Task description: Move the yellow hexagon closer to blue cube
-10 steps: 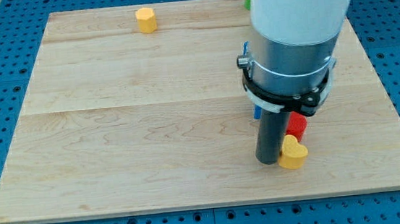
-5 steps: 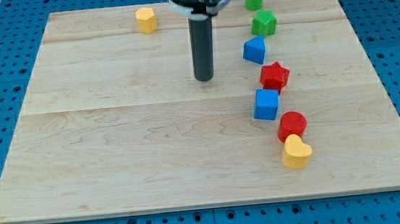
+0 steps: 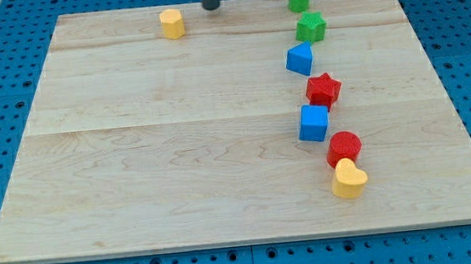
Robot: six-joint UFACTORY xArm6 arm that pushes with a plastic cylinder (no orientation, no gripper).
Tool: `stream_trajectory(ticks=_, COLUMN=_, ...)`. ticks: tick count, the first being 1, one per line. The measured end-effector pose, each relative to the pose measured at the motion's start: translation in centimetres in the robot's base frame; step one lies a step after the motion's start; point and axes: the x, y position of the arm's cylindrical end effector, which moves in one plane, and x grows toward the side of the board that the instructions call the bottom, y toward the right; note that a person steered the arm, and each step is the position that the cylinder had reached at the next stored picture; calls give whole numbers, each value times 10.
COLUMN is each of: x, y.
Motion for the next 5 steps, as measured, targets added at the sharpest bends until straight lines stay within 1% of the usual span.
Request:
stream_trajectory(ticks=1, x=0, y=-49)
stream_trajectory(ticks=2, x=31, y=-56)
stream_trajectory(ticks=3, x=41, y=-45)
stream_trajectory(ticks=4, x=62, y=-37)
stream_trajectory(ticks=5, x=93, y=-25)
